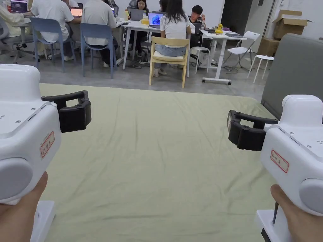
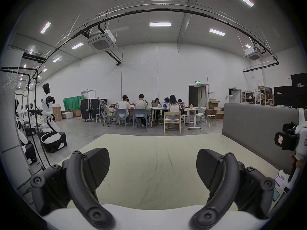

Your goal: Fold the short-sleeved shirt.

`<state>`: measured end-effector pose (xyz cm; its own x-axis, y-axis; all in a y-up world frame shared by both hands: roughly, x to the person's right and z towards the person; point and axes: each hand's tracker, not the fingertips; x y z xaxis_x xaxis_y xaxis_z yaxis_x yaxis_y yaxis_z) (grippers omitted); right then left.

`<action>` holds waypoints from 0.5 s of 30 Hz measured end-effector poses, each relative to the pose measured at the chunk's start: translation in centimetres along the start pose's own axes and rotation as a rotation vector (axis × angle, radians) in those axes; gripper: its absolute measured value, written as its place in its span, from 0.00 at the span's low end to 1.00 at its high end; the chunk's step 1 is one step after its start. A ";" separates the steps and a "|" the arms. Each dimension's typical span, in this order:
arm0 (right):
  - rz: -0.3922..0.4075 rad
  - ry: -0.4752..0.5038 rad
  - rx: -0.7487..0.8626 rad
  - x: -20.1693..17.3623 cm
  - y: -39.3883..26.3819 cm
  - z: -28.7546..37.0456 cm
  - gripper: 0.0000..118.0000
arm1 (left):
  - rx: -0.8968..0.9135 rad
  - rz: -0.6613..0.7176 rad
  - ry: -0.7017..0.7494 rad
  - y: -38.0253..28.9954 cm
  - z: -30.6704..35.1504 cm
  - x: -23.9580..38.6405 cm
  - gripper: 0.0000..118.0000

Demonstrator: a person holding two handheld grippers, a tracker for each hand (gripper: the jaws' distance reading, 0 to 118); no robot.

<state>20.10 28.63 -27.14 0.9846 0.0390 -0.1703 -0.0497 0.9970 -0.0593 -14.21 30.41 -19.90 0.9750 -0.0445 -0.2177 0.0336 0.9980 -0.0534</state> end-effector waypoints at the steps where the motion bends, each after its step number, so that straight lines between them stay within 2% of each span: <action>1: -0.034 0.030 -0.013 0.4 -0.1 -0.2 1.00 | 0.000 0.004 -0.001 0.0 0.0 0.0 0.95; 3: -0.081 0.079 -0.018 0.8 0.0 -0.2 1.00 | 0.002 0.009 -0.003 0.1 0.2 0.0 0.95; 6: -0.093 0.051 0.001 0.7 0.3 -0.1 1.00 | 0.001 0.008 0.001 0.1 0.0 -0.1 0.95; 9: -0.042 -0.055 -0.042 -0.3 1.0 -0.4 1.00 | -0.001 0.007 -0.001 0.2 -0.1 -0.1 0.95; 12: -0.028 -0.024 -0.031 -0.4 0.8 -0.6 1.00 | -0.002 0.011 -0.006 0.2 0.0 0.0 0.95; 15: -0.086 0.066 -0.032 -0.1 0.7 -0.6 1.00 | 0.000 0.015 -0.009 0.1 0.0 0.1 0.95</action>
<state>19.85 29.29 -27.77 0.9725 -0.0521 -0.2272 0.0281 0.9938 -0.1075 -14.09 30.51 -19.88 0.9773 -0.0292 -0.2097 0.0191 0.9986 -0.0499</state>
